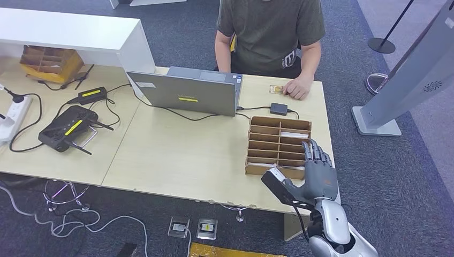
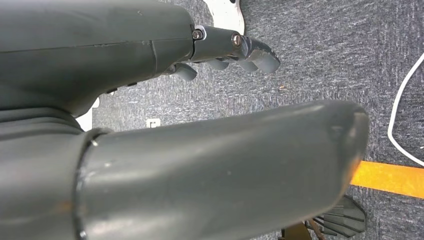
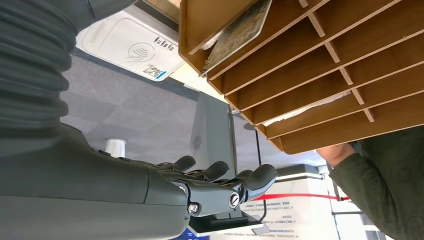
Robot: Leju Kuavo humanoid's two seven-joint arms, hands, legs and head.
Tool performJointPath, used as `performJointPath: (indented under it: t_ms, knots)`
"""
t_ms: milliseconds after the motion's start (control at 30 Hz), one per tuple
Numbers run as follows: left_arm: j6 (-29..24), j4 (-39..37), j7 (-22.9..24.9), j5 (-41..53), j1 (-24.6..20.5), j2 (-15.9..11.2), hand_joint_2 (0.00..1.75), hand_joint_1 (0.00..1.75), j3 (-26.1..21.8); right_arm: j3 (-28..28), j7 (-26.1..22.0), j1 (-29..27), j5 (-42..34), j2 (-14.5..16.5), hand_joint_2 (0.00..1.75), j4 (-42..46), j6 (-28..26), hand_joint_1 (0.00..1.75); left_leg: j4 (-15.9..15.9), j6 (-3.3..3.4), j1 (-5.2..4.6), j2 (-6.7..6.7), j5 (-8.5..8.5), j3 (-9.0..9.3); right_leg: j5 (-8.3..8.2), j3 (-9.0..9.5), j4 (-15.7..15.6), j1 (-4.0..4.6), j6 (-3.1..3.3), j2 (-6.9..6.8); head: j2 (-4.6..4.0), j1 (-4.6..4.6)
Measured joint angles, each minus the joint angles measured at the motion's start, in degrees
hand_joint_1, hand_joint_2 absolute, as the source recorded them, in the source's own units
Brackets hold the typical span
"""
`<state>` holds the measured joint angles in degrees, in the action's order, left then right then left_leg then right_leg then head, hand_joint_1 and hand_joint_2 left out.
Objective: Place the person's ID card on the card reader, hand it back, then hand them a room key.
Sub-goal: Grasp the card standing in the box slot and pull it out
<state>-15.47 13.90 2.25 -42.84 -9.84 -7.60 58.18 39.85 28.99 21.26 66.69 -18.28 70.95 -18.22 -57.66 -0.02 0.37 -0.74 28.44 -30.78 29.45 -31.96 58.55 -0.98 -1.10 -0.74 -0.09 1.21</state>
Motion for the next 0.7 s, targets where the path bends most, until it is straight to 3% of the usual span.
performJointPath:
  t_ms: [700]
  knots:
    - [0.01, -0.01, 0.16, 0.55, -0.16, 0.01, 0.0, 0.0, 0.0, 1.11, 0.2, 1.27, -0.29, 1.32, 1.75, -3.59, 1.4, 0.0, 0.0, 0.0, 0.0, 0.0, 0.0, 0.0, 0.0, 0.0, 0.0, 0.0, 0.0, 0.0, 0.0, 0.01]
